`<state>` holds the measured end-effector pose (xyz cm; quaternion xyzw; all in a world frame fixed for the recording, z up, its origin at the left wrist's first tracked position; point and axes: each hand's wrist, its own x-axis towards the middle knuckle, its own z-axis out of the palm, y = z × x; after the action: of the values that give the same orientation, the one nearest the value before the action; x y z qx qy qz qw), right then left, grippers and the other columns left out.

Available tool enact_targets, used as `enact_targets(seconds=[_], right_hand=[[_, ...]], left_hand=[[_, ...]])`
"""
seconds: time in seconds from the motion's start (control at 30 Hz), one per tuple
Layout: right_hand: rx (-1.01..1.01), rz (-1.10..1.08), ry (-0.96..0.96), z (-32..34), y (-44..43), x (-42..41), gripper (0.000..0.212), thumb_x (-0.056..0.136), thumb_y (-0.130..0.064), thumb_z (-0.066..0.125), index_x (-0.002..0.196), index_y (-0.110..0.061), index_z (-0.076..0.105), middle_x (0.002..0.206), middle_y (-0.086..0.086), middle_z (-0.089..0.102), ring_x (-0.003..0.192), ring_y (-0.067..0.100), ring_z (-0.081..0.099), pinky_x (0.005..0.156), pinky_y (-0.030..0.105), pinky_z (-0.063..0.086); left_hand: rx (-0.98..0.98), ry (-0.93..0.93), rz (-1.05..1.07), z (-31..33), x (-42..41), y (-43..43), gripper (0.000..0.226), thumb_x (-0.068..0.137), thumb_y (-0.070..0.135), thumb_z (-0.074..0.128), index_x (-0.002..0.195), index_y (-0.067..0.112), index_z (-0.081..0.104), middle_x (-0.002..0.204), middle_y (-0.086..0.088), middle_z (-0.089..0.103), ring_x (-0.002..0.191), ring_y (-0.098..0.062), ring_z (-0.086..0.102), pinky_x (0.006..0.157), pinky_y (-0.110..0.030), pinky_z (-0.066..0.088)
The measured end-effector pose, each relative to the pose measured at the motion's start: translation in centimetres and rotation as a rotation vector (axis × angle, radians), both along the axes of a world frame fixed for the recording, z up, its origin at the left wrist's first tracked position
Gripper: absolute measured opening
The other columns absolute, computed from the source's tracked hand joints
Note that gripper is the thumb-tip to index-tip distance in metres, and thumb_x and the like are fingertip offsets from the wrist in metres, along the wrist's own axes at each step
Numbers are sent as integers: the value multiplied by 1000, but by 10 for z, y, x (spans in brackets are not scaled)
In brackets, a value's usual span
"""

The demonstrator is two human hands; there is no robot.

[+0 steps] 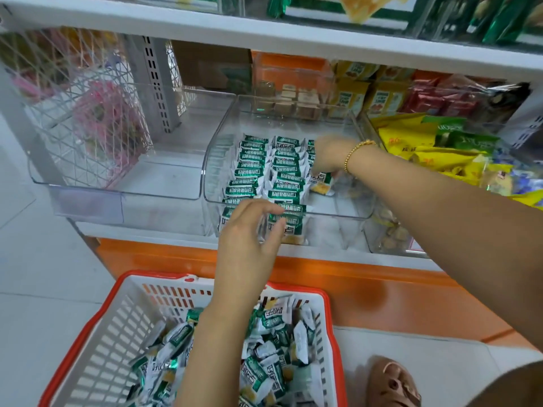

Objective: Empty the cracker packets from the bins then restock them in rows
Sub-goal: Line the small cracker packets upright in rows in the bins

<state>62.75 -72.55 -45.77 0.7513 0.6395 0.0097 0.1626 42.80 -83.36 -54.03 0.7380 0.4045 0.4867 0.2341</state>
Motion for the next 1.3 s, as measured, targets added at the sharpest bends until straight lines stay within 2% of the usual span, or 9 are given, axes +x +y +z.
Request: enact_targets(seconds=[0.17,0.37,0.53,0.6,0.67,0.8,1.03,1.2,1.3], right_hand=[[223,121,206,20,-78,-32,37,91,-35,60,67,-8,50,67,5,49,63,20,47,47,26,30],[-144,174,564,-37,-174,-65,36,88,-40,64,75,-7,57,72,10,56,62,15,44,54,27,34],[-367,43,478,-142,-192,-70,39,92,-31,61,61,-14,43,63,1,42,53,12,36,47,23,28],[-375,-21,487,-175,-200,-70,23,89,-31,65,96,-9,61,94,9,60,79,17,55,63,26,43],[-323,-112,563,-197,-206,-69,59,88,-32,68,134,-4,44,129,15,51,115,26,52,88,31,46],[-153,-197,641,-214,-211,-72,65,90,-29,64,140,-2,33,139,18,41,122,29,49,91,31,44],[-215,-88,563,-235,-212,-70,67,88,-10,63,147,-16,32,128,15,54,107,30,59,85,37,52],[-253,80,466,-237,-207,-65,74,79,22,43,141,-18,40,150,18,25,126,33,44,76,33,43],[-218,119,441,-241,-204,-61,62,80,18,46,130,-19,50,142,16,36,119,32,49,73,30,39]], left_hand=[[-121,-76,89,-20,-24,-25,24,92,27,61,69,22,55,73,10,59,74,-1,56,62,-11,39],[-498,472,48,-99,-64,-51,40,94,29,55,59,16,42,50,2,40,45,-10,35,45,-22,23],[-806,593,-54,-158,-80,-79,32,93,16,57,62,20,47,59,5,45,51,-7,39,47,-13,29],[-887,615,-60,-170,-74,-88,15,91,16,60,76,18,56,70,3,53,57,-6,45,50,-15,37],[-946,604,-65,-178,-63,-93,10,92,19,60,99,11,60,88,-8,61,64,-10,53,59,-27,46],[-1098,489,-81,-193,-41,-95,56,96,25,56,145,9,33,133,-14,51,94,-22,58,75,-28,45],[-1056,729,-52,-206,-36,-88,66,93,2,52,148,6,18,124,-21,50,61,-16,44,46,-27,35],[-1039,856,-173,-206,-36,-77,58,83,16,72,132,2,45,124,-16,54,110,-31,54,87,-37,49],[-1036,814,-212,-206,-42,-75,61,76,16,79,128,6,51,130,-13,52,114,-29,52,87,-33,45]])
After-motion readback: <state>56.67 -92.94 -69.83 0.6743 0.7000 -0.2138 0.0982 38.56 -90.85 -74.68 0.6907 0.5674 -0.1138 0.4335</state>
